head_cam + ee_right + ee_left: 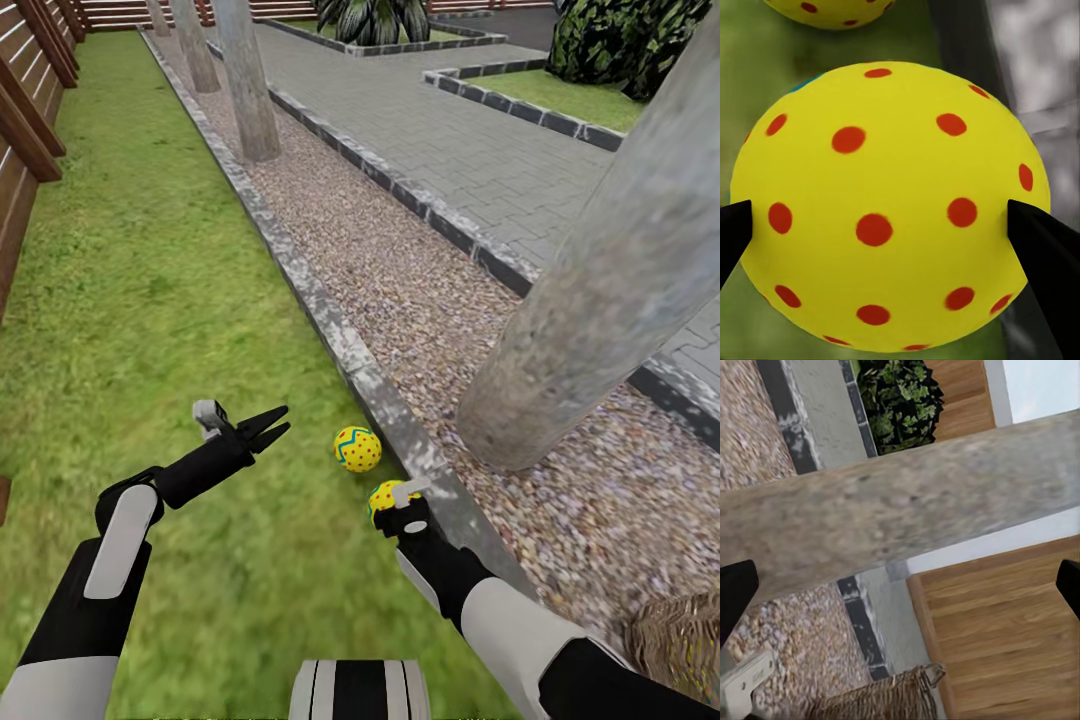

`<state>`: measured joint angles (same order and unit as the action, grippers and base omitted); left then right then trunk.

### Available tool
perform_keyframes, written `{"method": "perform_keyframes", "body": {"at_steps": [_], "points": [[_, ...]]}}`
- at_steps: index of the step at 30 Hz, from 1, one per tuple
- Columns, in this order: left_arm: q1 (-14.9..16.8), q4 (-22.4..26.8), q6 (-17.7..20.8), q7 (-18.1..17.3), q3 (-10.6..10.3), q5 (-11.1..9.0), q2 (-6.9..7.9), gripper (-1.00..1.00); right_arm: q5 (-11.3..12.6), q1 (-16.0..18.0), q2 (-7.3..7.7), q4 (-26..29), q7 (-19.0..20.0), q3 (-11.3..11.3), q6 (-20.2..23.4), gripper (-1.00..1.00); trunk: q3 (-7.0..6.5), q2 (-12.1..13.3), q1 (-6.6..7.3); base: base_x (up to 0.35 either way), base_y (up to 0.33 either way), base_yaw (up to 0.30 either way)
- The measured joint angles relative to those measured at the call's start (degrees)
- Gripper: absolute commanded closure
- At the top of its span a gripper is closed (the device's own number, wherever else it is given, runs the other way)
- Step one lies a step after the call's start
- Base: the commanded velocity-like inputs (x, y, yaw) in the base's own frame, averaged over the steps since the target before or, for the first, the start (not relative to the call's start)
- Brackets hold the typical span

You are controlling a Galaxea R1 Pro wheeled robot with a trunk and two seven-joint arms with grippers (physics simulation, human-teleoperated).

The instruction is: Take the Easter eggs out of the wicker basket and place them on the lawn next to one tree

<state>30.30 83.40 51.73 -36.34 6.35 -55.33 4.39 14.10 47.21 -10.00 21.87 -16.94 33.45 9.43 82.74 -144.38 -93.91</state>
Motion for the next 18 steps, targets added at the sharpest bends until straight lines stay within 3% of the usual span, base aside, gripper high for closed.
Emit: {"method": "perform_keyframes", "body": {"at_steps": [7,11,18], "points": [[0.0,0.0,0.0,0.02,0.0,-0.01,0.0,-1.0,-0.98,0.14,0.0,0.47,-0.21,0.07,-0.16,1.0,1.54,-0.11,-0.15,0.0,0.0,0.0],[-0.01,0.02,0.0,0.09,-0.06,-0.02,0.01,-1.0,-0.93,0.16,0.0,1.18,-0.27,0.25,-2.83,1.0,2.43,-0.16,-0.26,0.0,0.0,0.0],[-0.01,0.02,-0.01,0.05,-0.16,-0.05,0.01,-1.0,-0.9,0.16,0.0,1.1,-0.18,0.3,-3.04,1.0,2.44,-0.16,-0.26,0.0,0.0,0.0]]}}
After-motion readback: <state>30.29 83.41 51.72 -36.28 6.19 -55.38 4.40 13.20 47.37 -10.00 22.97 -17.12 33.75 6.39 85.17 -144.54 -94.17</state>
